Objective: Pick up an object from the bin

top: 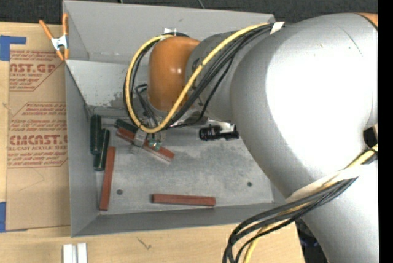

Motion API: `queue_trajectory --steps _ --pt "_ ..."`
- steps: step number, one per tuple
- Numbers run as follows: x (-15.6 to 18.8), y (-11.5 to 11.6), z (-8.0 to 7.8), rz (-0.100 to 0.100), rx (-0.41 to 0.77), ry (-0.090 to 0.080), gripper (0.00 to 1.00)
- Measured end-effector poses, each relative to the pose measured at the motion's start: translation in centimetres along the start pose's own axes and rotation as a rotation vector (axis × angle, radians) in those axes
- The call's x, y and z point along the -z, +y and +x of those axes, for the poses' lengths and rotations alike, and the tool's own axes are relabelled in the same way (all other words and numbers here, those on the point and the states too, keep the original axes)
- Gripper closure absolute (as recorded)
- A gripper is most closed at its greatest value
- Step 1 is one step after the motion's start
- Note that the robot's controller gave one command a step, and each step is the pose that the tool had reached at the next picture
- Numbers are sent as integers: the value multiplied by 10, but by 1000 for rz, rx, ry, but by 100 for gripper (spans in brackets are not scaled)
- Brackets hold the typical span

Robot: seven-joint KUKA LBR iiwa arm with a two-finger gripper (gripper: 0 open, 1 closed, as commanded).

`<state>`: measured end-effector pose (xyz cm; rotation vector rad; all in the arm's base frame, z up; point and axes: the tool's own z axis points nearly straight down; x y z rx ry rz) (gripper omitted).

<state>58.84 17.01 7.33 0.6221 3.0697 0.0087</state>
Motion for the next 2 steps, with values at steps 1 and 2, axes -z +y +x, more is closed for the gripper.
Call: queue_trajectory --steps 1,2 --pt "32 17 4 9 -17 9 100" --pt "18 -52 -27 8 -22 7 100"
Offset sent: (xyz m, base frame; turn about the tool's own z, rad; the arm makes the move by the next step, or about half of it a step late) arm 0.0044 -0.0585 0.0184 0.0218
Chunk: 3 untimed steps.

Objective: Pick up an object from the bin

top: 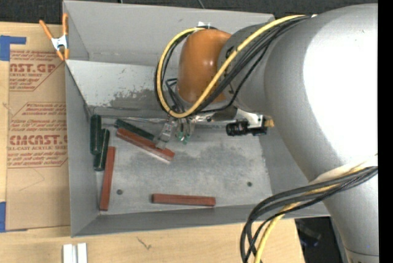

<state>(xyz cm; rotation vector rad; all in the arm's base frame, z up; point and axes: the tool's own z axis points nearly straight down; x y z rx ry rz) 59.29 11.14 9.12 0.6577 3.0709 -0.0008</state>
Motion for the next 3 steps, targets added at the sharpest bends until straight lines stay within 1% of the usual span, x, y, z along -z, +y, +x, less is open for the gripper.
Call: queue_trajectory --steps 1,2,3 --pt "0 0 0 0 0 0 0" --pt "0 0 0 0 0 0 0" --pt "-21 2 59 -1 -224 3 100"
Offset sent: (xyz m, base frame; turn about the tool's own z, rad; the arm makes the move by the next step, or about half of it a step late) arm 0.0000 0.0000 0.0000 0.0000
